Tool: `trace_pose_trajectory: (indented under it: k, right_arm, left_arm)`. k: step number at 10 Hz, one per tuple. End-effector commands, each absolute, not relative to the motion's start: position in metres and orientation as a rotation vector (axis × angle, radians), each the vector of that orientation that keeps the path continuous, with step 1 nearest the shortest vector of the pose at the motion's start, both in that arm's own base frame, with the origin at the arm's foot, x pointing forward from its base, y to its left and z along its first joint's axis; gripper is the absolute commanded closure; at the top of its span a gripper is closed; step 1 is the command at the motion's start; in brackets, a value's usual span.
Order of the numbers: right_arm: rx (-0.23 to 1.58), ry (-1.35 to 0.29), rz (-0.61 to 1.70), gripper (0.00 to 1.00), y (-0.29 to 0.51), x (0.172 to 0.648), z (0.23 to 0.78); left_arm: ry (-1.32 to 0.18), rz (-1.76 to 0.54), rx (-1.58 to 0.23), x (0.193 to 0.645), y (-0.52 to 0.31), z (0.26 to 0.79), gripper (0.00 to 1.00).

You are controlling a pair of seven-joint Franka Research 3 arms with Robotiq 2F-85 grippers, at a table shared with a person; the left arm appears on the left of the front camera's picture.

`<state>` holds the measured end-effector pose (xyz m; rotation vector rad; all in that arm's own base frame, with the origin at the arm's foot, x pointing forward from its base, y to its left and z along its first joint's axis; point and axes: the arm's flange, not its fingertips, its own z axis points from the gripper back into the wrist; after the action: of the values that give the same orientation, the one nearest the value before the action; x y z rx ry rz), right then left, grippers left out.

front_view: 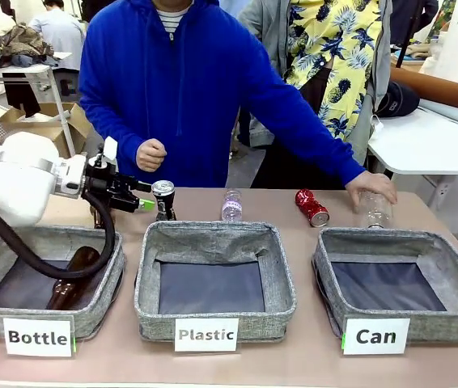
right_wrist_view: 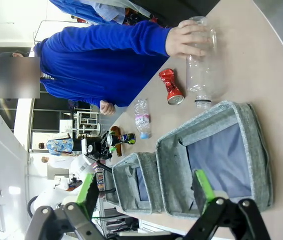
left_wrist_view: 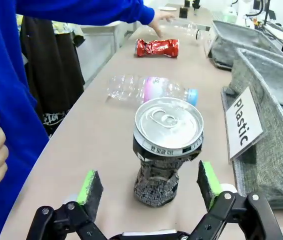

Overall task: Sort the can waste into the basket.
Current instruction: Pick up the can waste from the table and place it in the right Fabric basket.

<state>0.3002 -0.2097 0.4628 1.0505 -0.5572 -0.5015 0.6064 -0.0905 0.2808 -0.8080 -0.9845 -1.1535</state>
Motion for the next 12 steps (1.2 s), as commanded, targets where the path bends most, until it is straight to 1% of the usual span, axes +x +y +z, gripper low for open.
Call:
trace_pose_trajectory:
  k: [1, 6, 7, 9, 10, 11, 12]
  right_arm:
    - [1.067, -0.592, -0.480, 0.00, -0.210, 0.303, 0.461]
    - [1.067, -0.592, -0.480, 0.00, -0.210, 0.303, 0.461]
    - [1.067, -0.592, -0.480, 0.00, -0.210, 0.303, 0.461]
    - [1.067, -0.592, -0.480, 0.00, -0.210, 0.303, 0.461]
    - [1.067, -0.592, -0.480, 0.00, -0.210, 0.303, 0.461]
    - [1.067, -0.592, -0.480, 0.00, -0.210, 0.303, 0.461]
    - [1.067, -0.592, -0.480, 0.00, -0.210, 0.303, 0.461]
  left_arm:
    - [-0.994, -1.111, -0.832, 0.617, -0.101, 0.278, 0.00]
    - [-0.944, -1.181, -0.954, 0.622, -0.119, 0.272, 0.00]
    - [-0.914, -1.196, -0.955, 0.620, -0.119, 0.270, 0.00]
    - [-0.823, -1.276, -1.016, 0.611, -0.125, 0.268, 0.00]
    - [-0.740, -1.320, -1.064, 0.611, -0.132, 0.264, 0.06]
    - [-0.698, -1.324, -1.097, 0.612, -0.136, 0.263, 0.56]
    - [-0.720, -1.325, -1.121, 0.613, -0.137, 0.265, 0.56]
